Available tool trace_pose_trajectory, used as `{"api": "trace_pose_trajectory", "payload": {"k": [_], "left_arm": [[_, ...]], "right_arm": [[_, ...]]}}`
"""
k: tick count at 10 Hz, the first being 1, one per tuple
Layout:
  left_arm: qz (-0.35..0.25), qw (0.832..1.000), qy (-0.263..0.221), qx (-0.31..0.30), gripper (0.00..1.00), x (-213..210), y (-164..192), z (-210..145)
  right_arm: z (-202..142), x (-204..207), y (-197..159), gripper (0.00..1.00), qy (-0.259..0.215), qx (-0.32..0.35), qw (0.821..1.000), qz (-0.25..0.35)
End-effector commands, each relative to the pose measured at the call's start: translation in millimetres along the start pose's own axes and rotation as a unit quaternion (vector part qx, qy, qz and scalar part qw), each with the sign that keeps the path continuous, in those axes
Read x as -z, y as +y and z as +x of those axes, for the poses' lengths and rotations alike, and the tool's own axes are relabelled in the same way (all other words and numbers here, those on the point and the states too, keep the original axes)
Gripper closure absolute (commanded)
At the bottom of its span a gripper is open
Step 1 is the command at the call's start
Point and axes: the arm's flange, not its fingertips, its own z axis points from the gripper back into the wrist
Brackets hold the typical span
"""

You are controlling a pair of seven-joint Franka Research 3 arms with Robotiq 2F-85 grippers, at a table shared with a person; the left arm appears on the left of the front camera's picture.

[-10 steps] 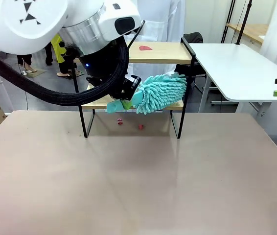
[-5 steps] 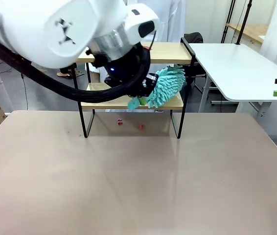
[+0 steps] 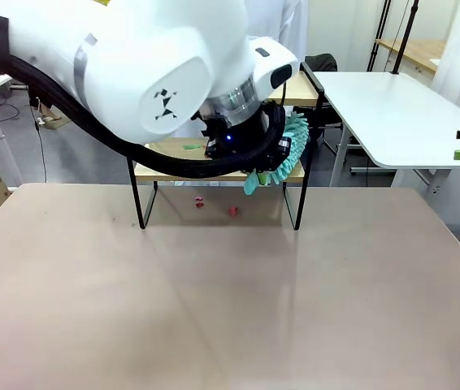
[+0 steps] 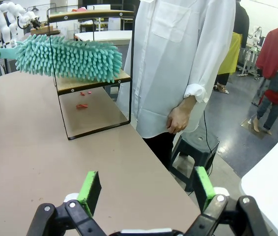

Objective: Clean the shelf.
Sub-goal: Clean the specific section of the Shelf indicated by the human with the Duster.

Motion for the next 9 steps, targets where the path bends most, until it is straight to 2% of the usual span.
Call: {"api": "trace_pose_trajectory", "payload": {"k": [1,4,5,8,9], "left_arm": [[0.018,1.000,-0.014,-0.011,0.87,16.2,-13.6,-2.8],[0.010,1.000,-0.003,-0.007,0.87,35.5,-12.9,-7.4],[0.010,1.000,0.003,-0.005,0.87,24.6,-5.6,-9.4],[0.008,1.000,0.007,-0.003,0.87,30.8,-6.6,-11.0],[0.024,1.000,0.006,-0.017,0.87,32.9,-3.6,-13.8]], "right_arm": [[8.0,2.5,1.0,0.00,0.009,0.007,1.000,-0.006],[8.0,2.5,1.0,0.00,0.009,0.007,1.000,-0.006],[8.0,2.5,1.0,0.00,0.009,0.007,1.000,-0.006],[8.0,2.5,1.0,0.00,0.009,0.007,1.000,-0.006],[8.0,2.5,1.0,0.00,0.009,0.007,1.000,-0.006]]}}
